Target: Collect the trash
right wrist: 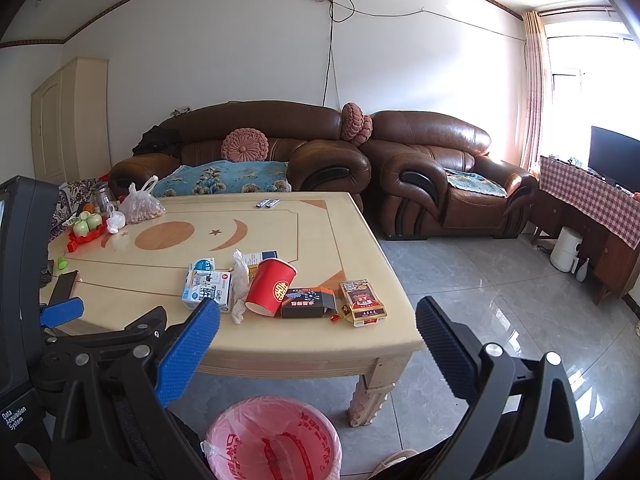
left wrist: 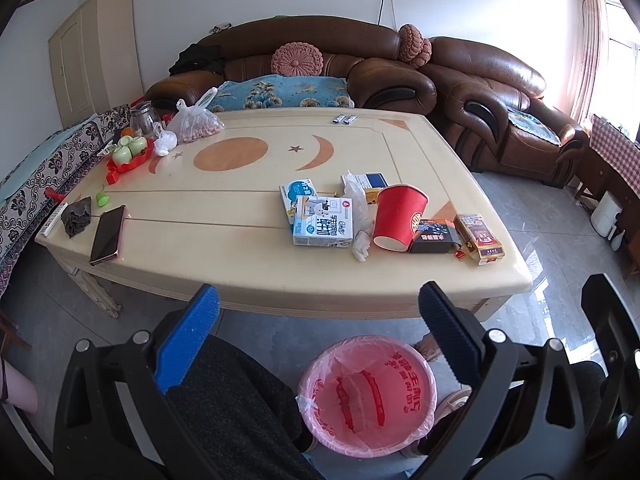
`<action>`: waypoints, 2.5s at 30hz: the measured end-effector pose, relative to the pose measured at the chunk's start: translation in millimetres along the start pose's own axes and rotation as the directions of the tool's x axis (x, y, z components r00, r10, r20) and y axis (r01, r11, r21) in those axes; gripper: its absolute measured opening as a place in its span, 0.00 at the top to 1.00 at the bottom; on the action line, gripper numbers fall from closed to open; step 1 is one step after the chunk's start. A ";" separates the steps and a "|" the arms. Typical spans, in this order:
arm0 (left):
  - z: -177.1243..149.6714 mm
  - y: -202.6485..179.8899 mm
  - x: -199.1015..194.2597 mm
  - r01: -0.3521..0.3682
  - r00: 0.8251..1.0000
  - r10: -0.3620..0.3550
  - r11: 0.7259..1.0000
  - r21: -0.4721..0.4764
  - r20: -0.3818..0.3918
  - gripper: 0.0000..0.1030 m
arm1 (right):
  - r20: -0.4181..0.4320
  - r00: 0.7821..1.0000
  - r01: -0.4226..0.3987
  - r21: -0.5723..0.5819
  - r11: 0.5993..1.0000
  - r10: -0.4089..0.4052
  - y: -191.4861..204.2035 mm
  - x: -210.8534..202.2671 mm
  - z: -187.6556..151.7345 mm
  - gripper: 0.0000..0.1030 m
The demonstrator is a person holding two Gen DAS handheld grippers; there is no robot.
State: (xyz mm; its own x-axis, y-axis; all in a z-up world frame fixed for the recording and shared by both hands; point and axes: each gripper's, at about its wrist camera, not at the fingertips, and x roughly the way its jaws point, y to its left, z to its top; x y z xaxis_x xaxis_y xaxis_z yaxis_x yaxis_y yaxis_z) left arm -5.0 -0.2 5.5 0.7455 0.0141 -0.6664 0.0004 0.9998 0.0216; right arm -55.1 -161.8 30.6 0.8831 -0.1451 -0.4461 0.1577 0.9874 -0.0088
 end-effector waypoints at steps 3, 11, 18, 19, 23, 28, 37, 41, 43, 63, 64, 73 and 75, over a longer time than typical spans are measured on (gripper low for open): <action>0.9 0.9 0.5 0.001 1.000 -0.001 1.000 -0.001 -0.001 0.05 | -0.001 1.000 -0.001 0.001 1.000 0.001 0.1 0.1 0.3 0.07; 1.8 -0.2 -0.5 -0.001 1.000 0.001 1.000 0.000 0.000 0.05 | 0.004 1.000 0.001 -0.003 1.000 -0.001 3.0 -1.3 3.0 0.07; 2.6 0.4 -0.9 -0.001 1.000 0.001 1.000 0.000 0.000 0.05 | 0.005 1.000 0.001 -0.002 1.000 -0.001 3.5 -1.7 3.5 0.07; 2.7 0.8 -0.9 0.000 1.000 0.000 1.000 0.000 -0.001 0.05 | 0.004 1.000 0.001 -0.001 1.000 -0.001 2.7 -1.8 3.0 0.07; 2.8 -0.2 -1.5 0.000 1.000 0.000 1.000 0.000 0.000 0.05 | 0.005 1.000 -0.001 0.000 1.000 0.001 2.6 -2.0 2.3 0.07; 3.4 0.2 -2.0 -0.001 1.000 0.001 1.000 -0.001 0.000 0.05 | 0.005 1.000 0.000 0.000 1.000 0.000 2.8 -2.0 2.7 0.07; 2.6 0.0 -2.2 -0.001 1.000 0.001 1.000 0.000 0.001 0.05 | 0.006 1.000 -0.002 0.001 1.000 0.002 3.4 -3.9 2.6 0.07; 2.6 0.1 -2.5 -0.001 1.000 0.001 1.000 0.000 0.001 0.05 | 0.005 1.000 -0.003 0.002 1.000 0.003 3.4 -4.1 2.8 0.07; 2.5 0.3 -2.7 0.000 1.000 0.000 1.000 0.000 0.001 0.05 | 0.006 1.000 -0.003 0.002 1.000 0.003 3.2 -4.2 2.3 0.07; 8.1 3.9 -4.2 0.008 1.000 -0.008 1.000 0.001 -0.013 0.05 | -0.009 1.000 -0.024 0.003 1.000 0.024 6.8 -2.2 3.3 0.07; 9.0 4.7 -3.2 0.015 1.000 -0.015 1.000 0.003 -0.021 0.05 | -0.010 0.999 -0.032 0.003 0.999 0.032 6.3 -1.2 3.2 0.07; 2.4 21.4 25.9 0.041 0.996 -0.043 0.999 -0.023 -0.079 0.05 | 0.003 0.996 -0.085 -0.045 0.995 0.085 -3.1 13.7 -0.3 0.07; 2.0 24.0 32.8 0.036 0.995 -0.038 0.999 -0.027 -0.089 0.05 | -0.001 0.997 -0.078 -0.055 0.995 0.078 -6.1 21.5 -1.1 0.07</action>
State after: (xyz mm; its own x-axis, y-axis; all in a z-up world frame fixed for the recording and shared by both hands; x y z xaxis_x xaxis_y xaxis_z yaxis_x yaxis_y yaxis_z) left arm 20.7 24.2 -14.3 0.6824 -0.0224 -0.7306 0.0090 0.9997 -0.0222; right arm -37.5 -170.9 20.0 0.8923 -0.0680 -0.4463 0.0641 0.9977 -0.0238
